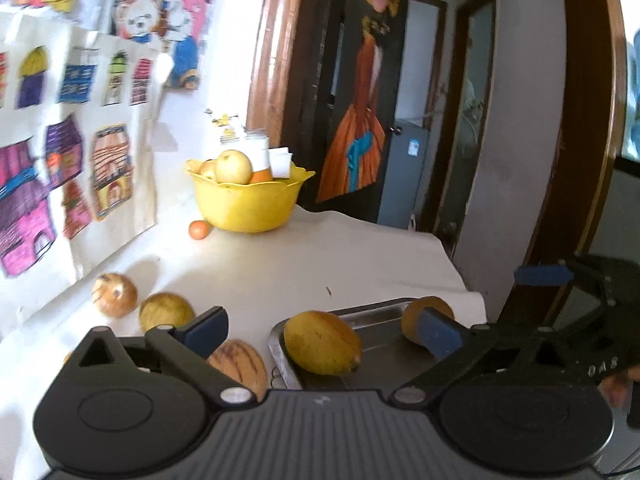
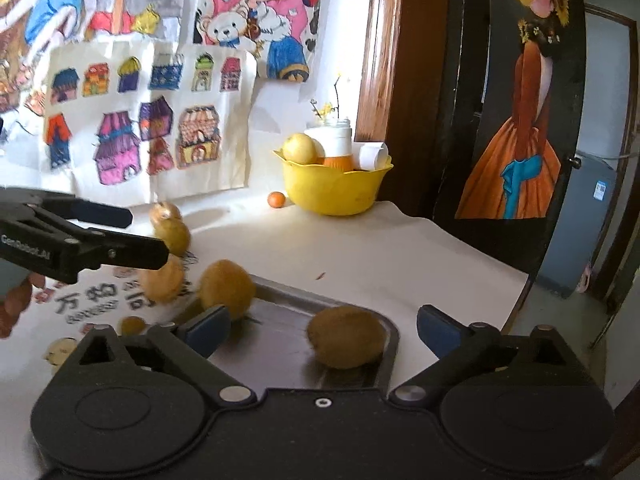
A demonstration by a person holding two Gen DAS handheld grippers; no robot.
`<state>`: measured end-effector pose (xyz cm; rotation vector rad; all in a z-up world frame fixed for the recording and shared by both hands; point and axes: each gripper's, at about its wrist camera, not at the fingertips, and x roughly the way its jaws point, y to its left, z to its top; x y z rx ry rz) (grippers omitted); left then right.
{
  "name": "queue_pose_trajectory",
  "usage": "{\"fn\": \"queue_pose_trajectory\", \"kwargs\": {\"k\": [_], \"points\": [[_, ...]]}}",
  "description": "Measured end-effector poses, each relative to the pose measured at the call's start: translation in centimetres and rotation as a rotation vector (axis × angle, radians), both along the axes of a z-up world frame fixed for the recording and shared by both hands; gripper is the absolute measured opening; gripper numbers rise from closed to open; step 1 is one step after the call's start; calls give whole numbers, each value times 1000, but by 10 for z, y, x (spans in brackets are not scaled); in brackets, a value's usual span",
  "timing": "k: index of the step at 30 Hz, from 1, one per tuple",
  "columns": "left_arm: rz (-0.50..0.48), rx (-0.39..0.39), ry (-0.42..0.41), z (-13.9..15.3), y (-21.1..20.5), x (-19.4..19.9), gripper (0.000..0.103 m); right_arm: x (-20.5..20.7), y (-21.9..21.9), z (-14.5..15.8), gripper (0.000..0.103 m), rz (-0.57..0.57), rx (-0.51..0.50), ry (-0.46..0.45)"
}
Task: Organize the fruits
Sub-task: 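Open the left tool to drop the mango on the tray while the right tool releases the kiwi, then move the left tool to the striped pepino melon while the right tool moves to an orange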
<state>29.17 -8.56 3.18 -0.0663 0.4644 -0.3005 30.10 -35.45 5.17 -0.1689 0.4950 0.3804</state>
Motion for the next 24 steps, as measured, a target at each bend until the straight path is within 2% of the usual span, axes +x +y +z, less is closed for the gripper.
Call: {"fn": "queue_pose_trajectory", "kwargs": {"k": [5, 11, 17, 24], "points": [[53, -46, 15, 2, 15, -27, 102, -31, 7, 12, 102, -31, 44, -8], [117, -66, 9, 4, 32, -59, 103, -66, 18, 24, 102, -48, 74, -6], [173, -72, 53, 4, 45, -85, 103, -100, 23, 26, 102, -76, 127, 52], [217, -73, 69, -3, 63, -114, 103, -138, 33, 25, 102, -108, 119, 112]]}}
